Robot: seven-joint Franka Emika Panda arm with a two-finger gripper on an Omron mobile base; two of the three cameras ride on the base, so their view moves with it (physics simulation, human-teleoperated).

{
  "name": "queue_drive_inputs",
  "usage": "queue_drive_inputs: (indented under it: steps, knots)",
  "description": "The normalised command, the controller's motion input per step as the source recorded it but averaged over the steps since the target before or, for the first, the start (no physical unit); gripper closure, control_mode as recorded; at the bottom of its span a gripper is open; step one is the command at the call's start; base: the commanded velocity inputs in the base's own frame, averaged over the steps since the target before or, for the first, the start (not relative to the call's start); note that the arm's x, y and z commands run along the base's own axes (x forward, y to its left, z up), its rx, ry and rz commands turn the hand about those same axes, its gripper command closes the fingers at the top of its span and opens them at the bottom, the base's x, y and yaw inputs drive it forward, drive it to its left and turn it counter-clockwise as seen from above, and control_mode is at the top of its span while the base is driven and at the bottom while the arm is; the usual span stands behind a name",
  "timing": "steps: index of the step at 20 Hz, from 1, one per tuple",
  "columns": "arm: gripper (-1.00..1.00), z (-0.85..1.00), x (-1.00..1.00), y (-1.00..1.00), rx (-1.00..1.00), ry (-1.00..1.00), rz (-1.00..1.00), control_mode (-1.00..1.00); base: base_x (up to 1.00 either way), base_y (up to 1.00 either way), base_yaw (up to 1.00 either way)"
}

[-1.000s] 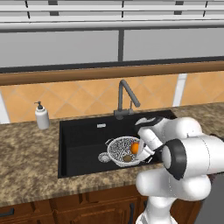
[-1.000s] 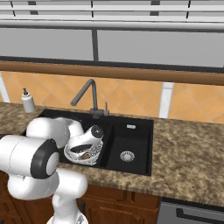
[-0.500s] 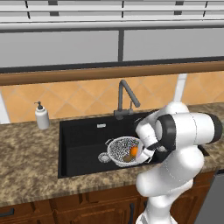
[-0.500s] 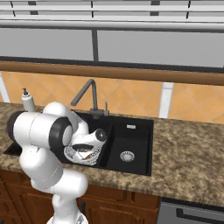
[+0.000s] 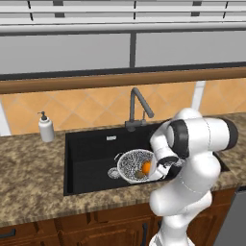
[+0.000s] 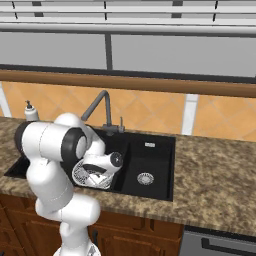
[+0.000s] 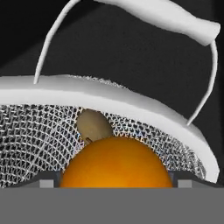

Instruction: Put the colander in the sink, put the orange, kiwi in the colander, and turn on the sink faucet and pour water over the colander.

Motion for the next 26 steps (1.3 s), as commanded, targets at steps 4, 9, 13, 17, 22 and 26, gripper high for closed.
queue_drive_inputs:
  steps: [4, 9, 13, 17, 22, 26]
  knots:
    - [-1.0, 0.27, 0.07, 0.27, 0.01, -0.16, 0.0, -1.0, 0.0, 0.0, 0.0]
    - [-1.0, 0.52, 0.11, 0.36, -0.03, -0.03, 0.0, -1.0, 0.0, 0.0, 0.0]
    - [-1.0, 1.0, 0.07, 0.0, 0.0, -0.03, 0.0, -1.0, 0.0, 0.0, 0.0]
    - [-1.0, 1.0, 0.1, -0.08, 0.0, 0.0, 0.0, -1.0, 0.0, 0.0, 0.0]
    - [-1.0, 0.91, 0.08, -0.29, 0.0, 0.03, 0.0, -1.0, 0.0, 0.0, 0.0]
    - [-1.0, 0.16, -0.03, -0.82, 0.18, 0.02, 0.0, -1.0, 0.0, 0.0, 0.0]
